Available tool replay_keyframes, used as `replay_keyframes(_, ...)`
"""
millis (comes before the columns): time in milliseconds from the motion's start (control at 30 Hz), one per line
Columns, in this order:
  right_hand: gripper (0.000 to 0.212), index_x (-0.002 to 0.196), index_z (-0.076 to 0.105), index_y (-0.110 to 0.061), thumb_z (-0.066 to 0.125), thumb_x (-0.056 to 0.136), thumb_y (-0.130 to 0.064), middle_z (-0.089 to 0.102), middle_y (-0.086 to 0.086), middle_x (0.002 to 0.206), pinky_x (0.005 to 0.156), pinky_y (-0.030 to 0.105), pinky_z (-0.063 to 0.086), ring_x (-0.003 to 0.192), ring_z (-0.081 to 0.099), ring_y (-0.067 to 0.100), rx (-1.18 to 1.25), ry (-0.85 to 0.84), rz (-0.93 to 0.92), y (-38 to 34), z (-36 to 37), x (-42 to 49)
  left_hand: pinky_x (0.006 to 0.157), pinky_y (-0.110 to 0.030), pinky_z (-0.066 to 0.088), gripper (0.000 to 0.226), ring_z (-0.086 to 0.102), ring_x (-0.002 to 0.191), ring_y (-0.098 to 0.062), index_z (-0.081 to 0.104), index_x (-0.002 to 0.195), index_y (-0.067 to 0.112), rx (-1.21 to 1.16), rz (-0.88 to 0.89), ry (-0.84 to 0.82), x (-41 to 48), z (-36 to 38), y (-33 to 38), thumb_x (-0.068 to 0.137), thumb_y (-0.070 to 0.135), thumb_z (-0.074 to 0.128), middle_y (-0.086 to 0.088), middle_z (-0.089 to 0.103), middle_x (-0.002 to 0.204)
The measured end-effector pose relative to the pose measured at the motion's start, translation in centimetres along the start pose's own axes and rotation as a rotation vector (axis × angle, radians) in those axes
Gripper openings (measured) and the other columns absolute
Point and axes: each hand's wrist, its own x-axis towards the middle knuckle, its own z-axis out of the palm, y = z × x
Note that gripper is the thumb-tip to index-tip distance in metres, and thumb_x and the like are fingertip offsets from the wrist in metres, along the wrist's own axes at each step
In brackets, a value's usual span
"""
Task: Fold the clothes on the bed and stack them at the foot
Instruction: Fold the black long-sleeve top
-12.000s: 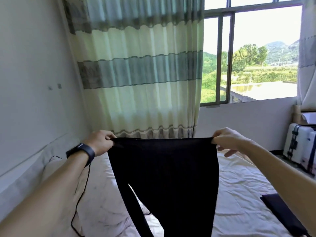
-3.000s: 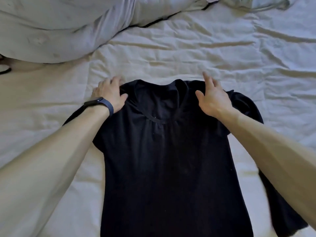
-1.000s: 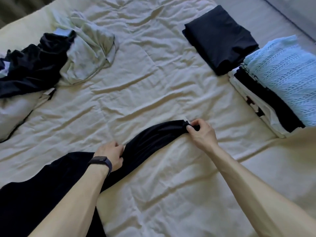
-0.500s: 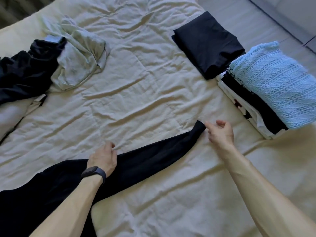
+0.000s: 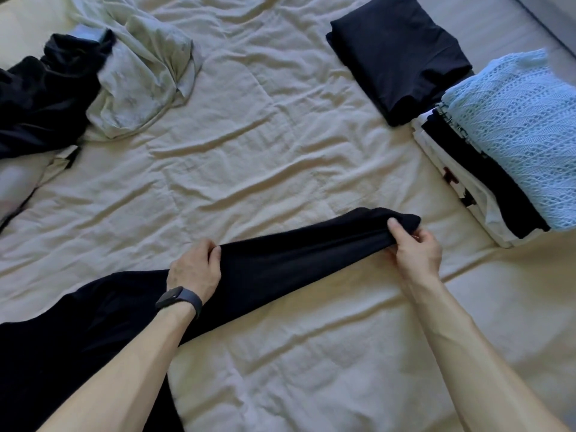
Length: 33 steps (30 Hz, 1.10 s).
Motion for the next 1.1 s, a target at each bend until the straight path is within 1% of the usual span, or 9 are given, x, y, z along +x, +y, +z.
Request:
replay_keyframes(133,0.02,0.095,0.061,-0.023,0.067,0.086,-0.007,0.069,0.008,0.111,0.084,0.038,0.055,0.096,0.065,0.022,-0.195,0.006,0.061,0.6,-0.3,-0.1,0.086,-0.04,0.047,0.007,0.057,0.094,-0.022,0.053,0.099,0.03,0.041,0.101,-0.112,0.4,0.6,1.9,0.093,0.033,0.056,0.007,0.06,0.096)
replay_keyframes(200,0.024,0.101,0.063,-0.021,0.074,0.079,-0.018,0.071,0.009,0.112,0.094,0.046,0.057,0.103,0.069,0.024,-0.143,-0.036,0.137,-0.2,-0.5,-0.1,0.086,-0.039,0.047,0.01,0.058,0.098,-0.02,0.053,0.1,0.034,-0.023,0.128,-0.19,0.4,0.9,4.3,0.092,0.039,0.057,0.01,0.06,0.099)
replay_keyframes(300,0.031,0.097,0.071,-0.02,0.083,0.075,-0.037,0.076,0.002,0.1,0.091,0.045,0.059,0.098,0.073,0.022,-0.258,-0.171,0.126,-1.2,-0.7,0.3,0.087,-0.038,0.049,0.023,0.059,0.096,-0.019,0.059,0.102,0.031,-0.049,0.209,-0.271,0.6,1.4,9.3,0.091,0.051,0.061,0.009,0.063,0.099)
replay_keyframes(433,0.007,0.095,0.074,-0.028,0.071,0.089,-0.028,0.075,-0.007,0.093,0.081,0.034,0.059,0.094,0.072,0.015,-0.417,-0.294,-0.041,-1.8,-0.7,1.0,0.077,-0.03,0.047,0.027,0.061,0.09,-0.018,0.061,0.103,0.026,-0.094,0.21,-0.463,2.1,1.9,15.8,0.091,0.05,0.065,0.006,0.066,0.099)
replay_keyframes(533,0.005,0.093,0.068,-0.038,0.067,0.094,-0.033,0.07,-0.016,0.085,0.069,0.016,0.051,0.082,0.068,0.0,-0.235,-0.142,-0.216,-2.8,-1.2,1.7,0.073,-0.027,0.041,0.012,0.059,0.09,-0.016,0.064,0.102,0.026,-0.224,0.242,-0.267,3.1,1.9,18.2,0.095,0.035,0.063,0.006,0.064,0.093)
replay_keyframes(633,0.01,0.103,0.066,-0.036,0.062,0.098,-0.03,0.066,-0.019,0.093,0.078,0.015,0.049,0.09,0.063,0.0,-0.396,-0.063,-0.273,-2.7,-1.4,2.4,0.08,-0.033,0.046,0.007,0.06,0.093,-0.017,0.06,0.102,0.035,-0.132,0.358,-0.169,3.1,2.2,18.4,0.096,0.038,0.06,0.013,0.059,0.091)
replay_keyframes(867,0.039,0.13,0.058,-0.01,0.06,0.092,-0.021,0.055,0.011,0.133,0.097,0.044,0.041,0.122,0.05,0.031,-0.684,0.24,-0.563,0.6,0.8,-4.4,0.11,-0.046,0.037,0.052,0.044,0.132,-0.026,0.046,0.144,0.025,-0.026,0.25,0.032,-4.4,3.4,10.3,0.094,0.032,0.059,-0.004,0.045,0.148)
replay_keyframes(933,0.041,0.129,0.061,-0.009,0.064,0.089,-0.018,0.055,0.01,0.139,0.1,0.045,0.039,0.129,0.048,0.032,-0.746,0.129,-0.711,3.2,3.2,-9.6,0.117,-0.049,0.028,0.057,0.035,0.142,-0.025,0.041,0.15,0.025,-0.021,0.145,0.059,-7.9,3.0,5.1,0.096,0.031,0.058,-0.003,0.035,0.157)
replay_keyframes(1100,0.048,0.134,0.063,-0.005,0.071,0.088,-0.018,0.054,0.011,0.149,0.109,0.056,0.043,0.143,0.045,0.03,-0.972,-0.499,-0.918,11.6,10.5,-22.3,0.121,-0.054,0.016,0.062,0.015,0.154,-0.023,0.027,0.158,0.026,0.082,-0.161,-0.002,-14.7,1.5,-10.6,0.101,0.038,0.05,-0.001,0.016,0.167)
